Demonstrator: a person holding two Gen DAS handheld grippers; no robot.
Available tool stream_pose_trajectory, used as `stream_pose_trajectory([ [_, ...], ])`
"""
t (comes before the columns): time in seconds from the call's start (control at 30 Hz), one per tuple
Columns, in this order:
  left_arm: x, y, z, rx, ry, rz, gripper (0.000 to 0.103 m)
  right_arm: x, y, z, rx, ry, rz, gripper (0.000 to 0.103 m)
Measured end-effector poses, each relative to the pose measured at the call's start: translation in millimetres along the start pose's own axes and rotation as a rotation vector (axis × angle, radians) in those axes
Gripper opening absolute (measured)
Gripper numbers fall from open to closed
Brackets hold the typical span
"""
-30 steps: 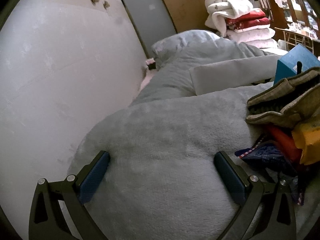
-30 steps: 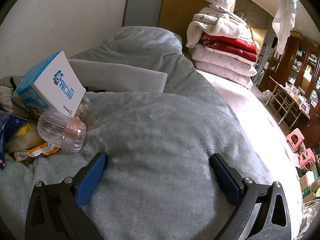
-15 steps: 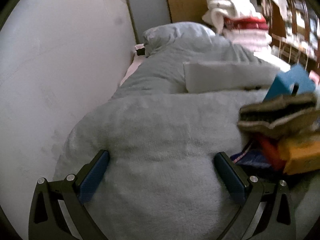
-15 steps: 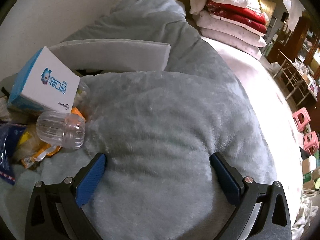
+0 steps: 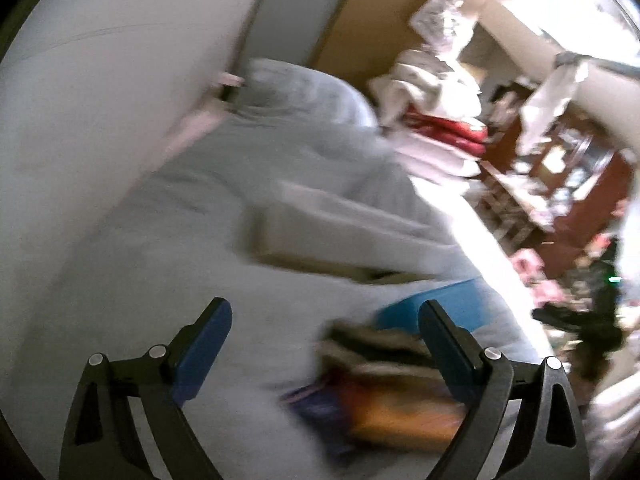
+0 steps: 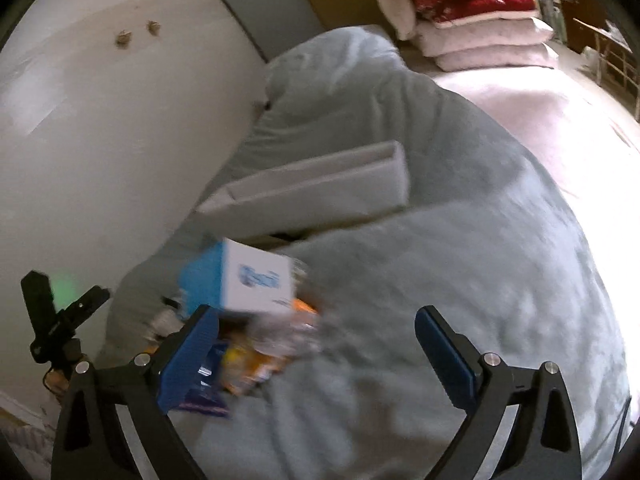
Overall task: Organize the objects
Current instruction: 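Lower the right gripper onto the blue-and-white box and close on it, then carry the box with the right gripper into the white basket and release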
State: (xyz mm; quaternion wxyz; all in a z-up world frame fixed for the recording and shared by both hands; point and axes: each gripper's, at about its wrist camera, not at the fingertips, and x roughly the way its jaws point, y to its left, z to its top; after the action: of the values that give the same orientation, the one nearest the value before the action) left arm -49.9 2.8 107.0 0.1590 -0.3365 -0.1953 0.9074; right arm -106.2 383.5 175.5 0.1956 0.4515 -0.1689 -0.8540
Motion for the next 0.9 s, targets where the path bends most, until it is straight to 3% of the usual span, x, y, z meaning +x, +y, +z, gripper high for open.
stream_pose_trajectory([
  [0.03, 11, -5, 3, -0.014, 0.026, -0.058, 0.093, 6, 6, 5, 0.007, 0.018, 0.022, 0.092],
  [0.1, 31, -18, 13, -0.039, 0.092, -0.173, 0.093, 20, 18, 19, 0.016, 0.062, 0.096, 0.074],
  [0.17, 55, -29, 17, -0.038, 0.164, -0.202, 0.093, 32, 30, 21, 0.029, 0.110, 0.134, 0.068],
  [0.23, 79, -40, 17, -0.013, 0.234, -0.198, 0.092, 47, 36, 27, 0.034, 0.141, 0.117, 0.068],
  [0.33, 111, -46, 13, -0.030, 0.338, -0.197, 0.088, 65, 40, 35, 0.033, 0.199, 0.024, 0.068],
  [0.53, 149, -35, -4, -0.117, 0.518, -0.285, 0.083, 86, 24, 44, 0.152, 0.308, 0.066, 0.068],
  [0.77, 163, -50, -14, -0.104, 0.615, -0.307, 0.080, 112, 25, 38, 0.205, 0.430, 0.139, 0.068],
  [0.9, 168, -59, -8, -0.065, 0.616, -0.261, 0.080, 110, 40, 36, 0.161, 0.413, 0.038, 0.069],
])
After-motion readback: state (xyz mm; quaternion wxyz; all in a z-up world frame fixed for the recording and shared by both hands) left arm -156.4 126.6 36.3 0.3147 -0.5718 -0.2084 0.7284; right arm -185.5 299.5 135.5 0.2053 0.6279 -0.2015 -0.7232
